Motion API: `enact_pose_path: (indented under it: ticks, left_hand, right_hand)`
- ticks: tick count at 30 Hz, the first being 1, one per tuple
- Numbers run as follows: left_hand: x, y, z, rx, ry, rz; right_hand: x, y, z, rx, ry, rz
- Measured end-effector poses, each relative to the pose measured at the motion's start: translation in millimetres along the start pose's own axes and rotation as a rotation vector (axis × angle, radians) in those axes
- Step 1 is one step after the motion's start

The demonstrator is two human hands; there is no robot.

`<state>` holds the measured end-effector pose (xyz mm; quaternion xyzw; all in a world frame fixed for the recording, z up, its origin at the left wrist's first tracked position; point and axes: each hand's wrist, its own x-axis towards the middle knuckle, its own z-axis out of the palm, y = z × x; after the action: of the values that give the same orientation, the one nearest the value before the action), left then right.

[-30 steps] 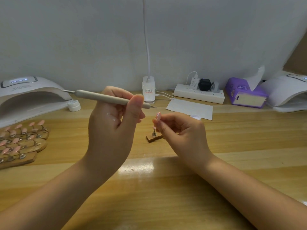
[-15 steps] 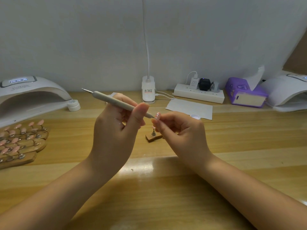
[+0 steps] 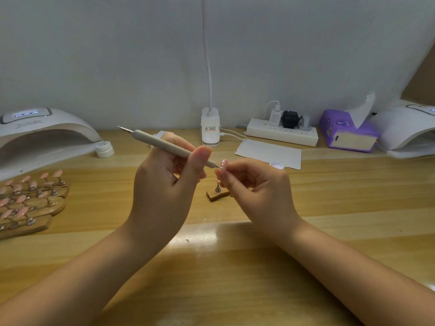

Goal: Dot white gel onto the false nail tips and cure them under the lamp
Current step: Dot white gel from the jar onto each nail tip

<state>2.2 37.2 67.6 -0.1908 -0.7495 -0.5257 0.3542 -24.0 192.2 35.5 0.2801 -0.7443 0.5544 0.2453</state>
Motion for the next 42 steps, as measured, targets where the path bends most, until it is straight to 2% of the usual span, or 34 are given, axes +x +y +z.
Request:
enact_pose_path:
  ticks: [11, 21, 34, 42]
  left_hand:
    - [0, 2, 1, -0.031, 0.023, -0.001]
    - [6, 12, -4, -0.319, 0.128, -0.137]
    - [5, 0, -2, -0.265, 0.126, -0.186]
    - [-3, -30, 1, -0.424, 0.147, -0.622]
  right_hand:
    - [0, -1, 1, 0.002, 0.008, 0.020]
    - [1, 0, 1, 0.013, 0.017, 0.030]
    - [2, 8, -5, -0.035, -0.009, 0.049]
    - [4, 31, -9, -0.250, -0.014, 0.191]
